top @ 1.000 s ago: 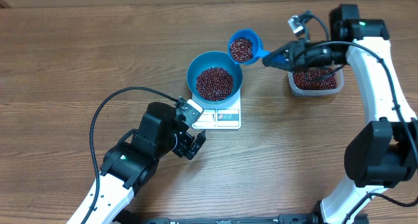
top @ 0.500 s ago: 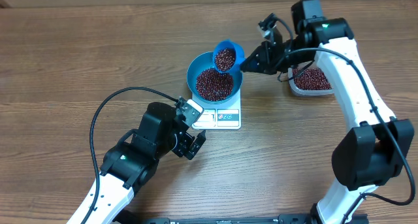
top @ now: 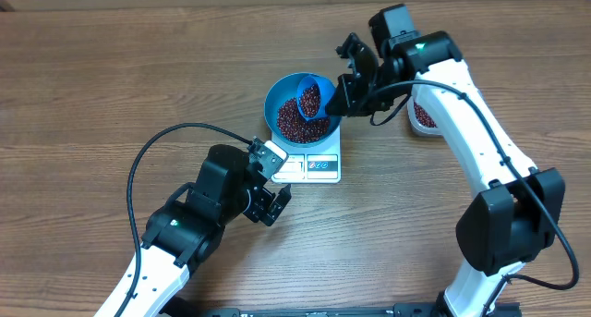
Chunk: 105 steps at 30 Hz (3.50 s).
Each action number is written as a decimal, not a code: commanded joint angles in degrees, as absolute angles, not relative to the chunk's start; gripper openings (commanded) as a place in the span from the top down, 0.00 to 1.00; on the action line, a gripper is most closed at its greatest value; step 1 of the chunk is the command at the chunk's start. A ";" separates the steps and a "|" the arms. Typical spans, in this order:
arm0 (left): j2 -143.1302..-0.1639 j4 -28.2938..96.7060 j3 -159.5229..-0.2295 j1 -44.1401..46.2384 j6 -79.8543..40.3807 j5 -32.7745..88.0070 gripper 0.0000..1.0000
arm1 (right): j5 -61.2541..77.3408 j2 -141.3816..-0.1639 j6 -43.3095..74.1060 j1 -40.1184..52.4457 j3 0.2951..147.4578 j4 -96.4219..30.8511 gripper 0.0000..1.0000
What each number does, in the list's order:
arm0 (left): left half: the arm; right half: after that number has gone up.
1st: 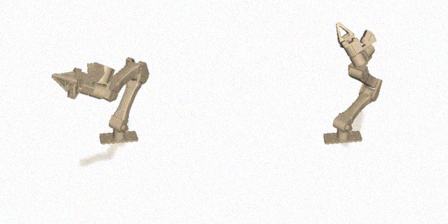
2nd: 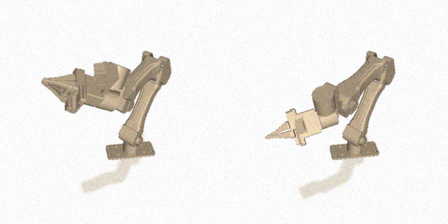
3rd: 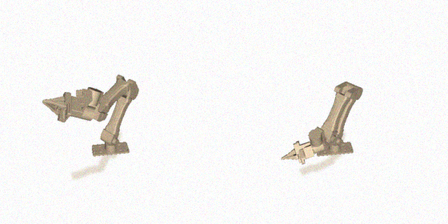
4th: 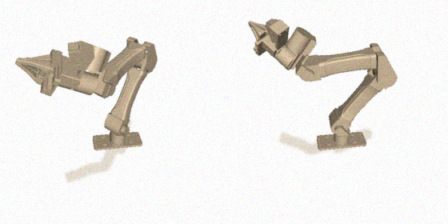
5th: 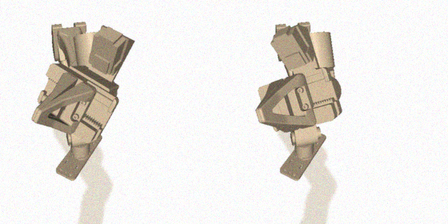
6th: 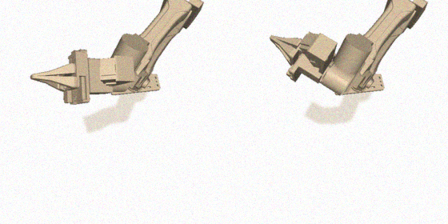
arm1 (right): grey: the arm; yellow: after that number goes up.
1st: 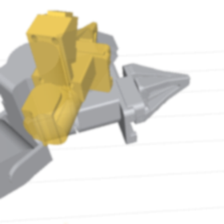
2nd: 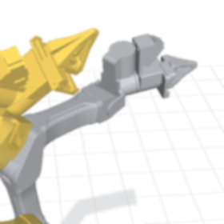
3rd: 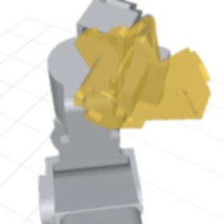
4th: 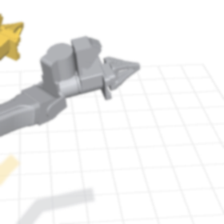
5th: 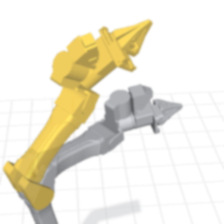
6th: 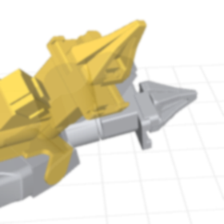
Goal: Scoop item into bowl and weigh 150g on scale
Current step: 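Carry the filled blue scoop with the right gripper over the teal bowl, then tilt the blue scoop with the right gripper, pouring beans into the bowl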
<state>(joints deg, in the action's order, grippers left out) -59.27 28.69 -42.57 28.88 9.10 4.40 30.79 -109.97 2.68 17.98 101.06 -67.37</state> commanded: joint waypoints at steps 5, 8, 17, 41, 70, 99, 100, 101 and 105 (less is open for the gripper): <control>-59.61 28.51 -42.19 29.28 8.56 4.03 0.00 | 24.88 -107.57 3.22 21.06 103.26 -66.02 0.96; -59.61 28.51 -42.19 29.28 8.56 4.03 0.00 | 22.85 -107.57 3.25 21.91 103.70 -66.13 0.96; -59.61 28.51 -42.19 29.28 8.56 4.05 0.00 | 17.39 -107.57 3.25 23.64 106.06 -66.28 0.96; -59.79 28.67 -42.19 29.28 8.56 4.03 0.00 | 9.41 -107.57 3.25 25.47 106.26 -67.83 0.96; -59.90 28.67 -42.19 29.28 8.56 4.05 0.00 | -3.92 -107.55 3.22 33.04 106.28 -66.87 0.96; -59.88 28.67 -42.19 29.28 8.56 4.03 0.00 | -13.69 -107.57 4.73 36.71 106.28 -66.74 0.96; -59.88 28.67 -42.19 29.28 8.56 4.03 0.00 | -14.13 -107.55 4.73 36.95 106.28 -66.74 0.96; -59.88 28.67 -42.19 29.28 8.56 4.03 0.00 | -14.22 -107.55 4.73 37.21 106.28 -66.74 0.96; -59.90 28.67 -42.19 29.28 8.56 4.03 0.00 | -14.55 -107.57 4.75 38.00 106.28 -66.67 0.96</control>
